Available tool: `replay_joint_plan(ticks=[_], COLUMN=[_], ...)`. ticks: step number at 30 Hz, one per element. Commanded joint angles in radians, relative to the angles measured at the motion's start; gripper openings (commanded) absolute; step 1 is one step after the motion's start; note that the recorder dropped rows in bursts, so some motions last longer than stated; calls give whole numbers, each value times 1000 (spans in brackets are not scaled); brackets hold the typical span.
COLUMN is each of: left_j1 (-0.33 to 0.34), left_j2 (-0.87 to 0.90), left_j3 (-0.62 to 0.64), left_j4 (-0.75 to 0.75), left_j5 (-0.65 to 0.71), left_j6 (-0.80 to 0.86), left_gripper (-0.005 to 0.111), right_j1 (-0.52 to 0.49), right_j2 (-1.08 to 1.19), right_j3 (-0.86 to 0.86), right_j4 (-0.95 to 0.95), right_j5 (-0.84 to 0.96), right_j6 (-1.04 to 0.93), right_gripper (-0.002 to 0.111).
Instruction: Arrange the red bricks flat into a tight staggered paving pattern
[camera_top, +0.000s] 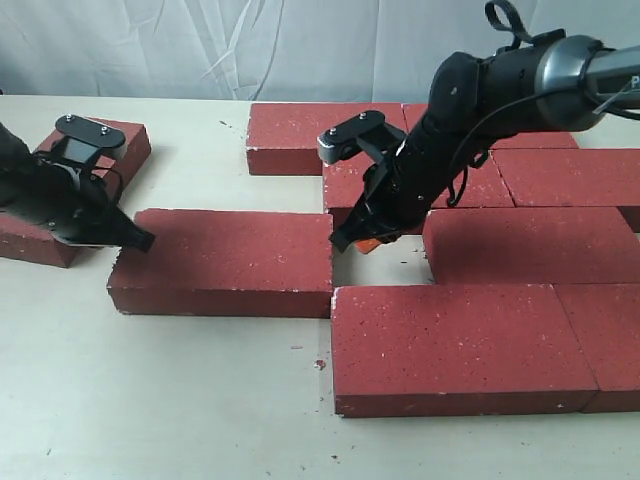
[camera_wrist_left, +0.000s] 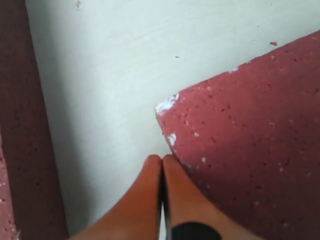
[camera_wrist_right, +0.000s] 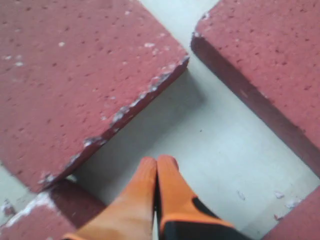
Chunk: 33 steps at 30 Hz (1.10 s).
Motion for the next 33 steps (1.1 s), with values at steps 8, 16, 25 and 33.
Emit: replay_joint_plan(ticks=[8, 16, 25, 33], left_j1=[71, 108, 106, 88], left_j2=[-105, -55, 22, 23], left_j3=[1, 4, -2, -2], left_j4=[5, 31, 4, -121], left_j5=[115, 268, 200, 205], left_j6=[-5, -23, -15, 130], left_gripper=[0, 0, 0, 0], right_j1=[164, 282, 280, 280], right_j2=[-74, 3, 24, 24], right_j3=[5, 5, 5, 5], right_j4=[219, 59, -44, -205], right_j5=[292, 181, 41, 12], right_j6=[-431, -455, -369, -226], right_gripper=[0, 0, 0, 0])
